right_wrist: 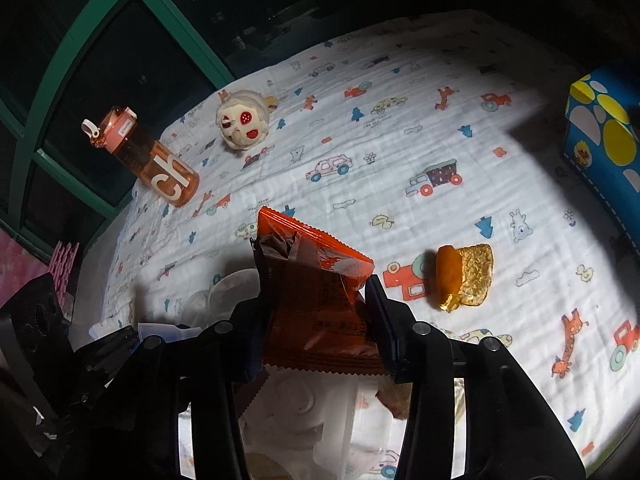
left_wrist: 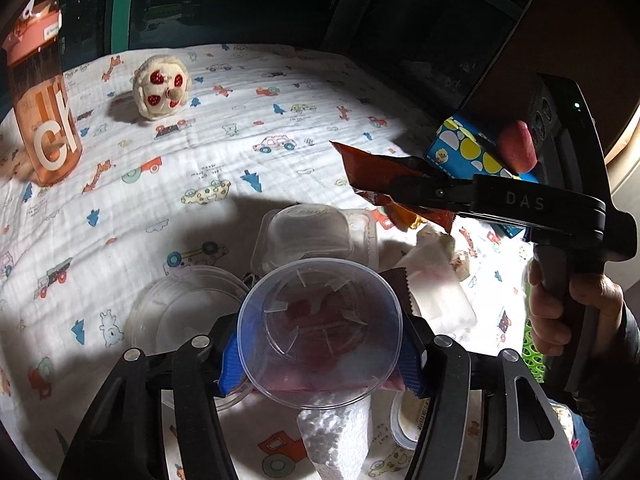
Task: Collect trash
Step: 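Carry both items to the green basket and release them inside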
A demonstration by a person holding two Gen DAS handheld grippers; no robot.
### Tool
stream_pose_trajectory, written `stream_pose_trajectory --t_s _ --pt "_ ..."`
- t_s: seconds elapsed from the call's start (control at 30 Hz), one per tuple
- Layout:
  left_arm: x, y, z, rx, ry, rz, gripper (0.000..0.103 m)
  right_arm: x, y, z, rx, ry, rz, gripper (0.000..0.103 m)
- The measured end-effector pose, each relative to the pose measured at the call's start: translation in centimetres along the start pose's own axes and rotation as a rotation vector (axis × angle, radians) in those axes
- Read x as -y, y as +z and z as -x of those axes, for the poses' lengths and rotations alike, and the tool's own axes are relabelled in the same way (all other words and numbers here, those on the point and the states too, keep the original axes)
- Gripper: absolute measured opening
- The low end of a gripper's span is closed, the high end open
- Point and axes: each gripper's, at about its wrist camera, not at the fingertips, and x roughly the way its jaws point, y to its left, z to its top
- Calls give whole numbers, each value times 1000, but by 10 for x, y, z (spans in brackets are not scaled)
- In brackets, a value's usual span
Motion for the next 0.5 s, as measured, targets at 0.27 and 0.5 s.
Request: stream_pose_trajectory --t_s 0.27,0.5 --pt "14 7 31 71 -11 -12 59 -9 -2 52 117 21 -11 44" --pt "43 8 52 102 -59 -42 59 -1 -25 107 202 40 -58 44"
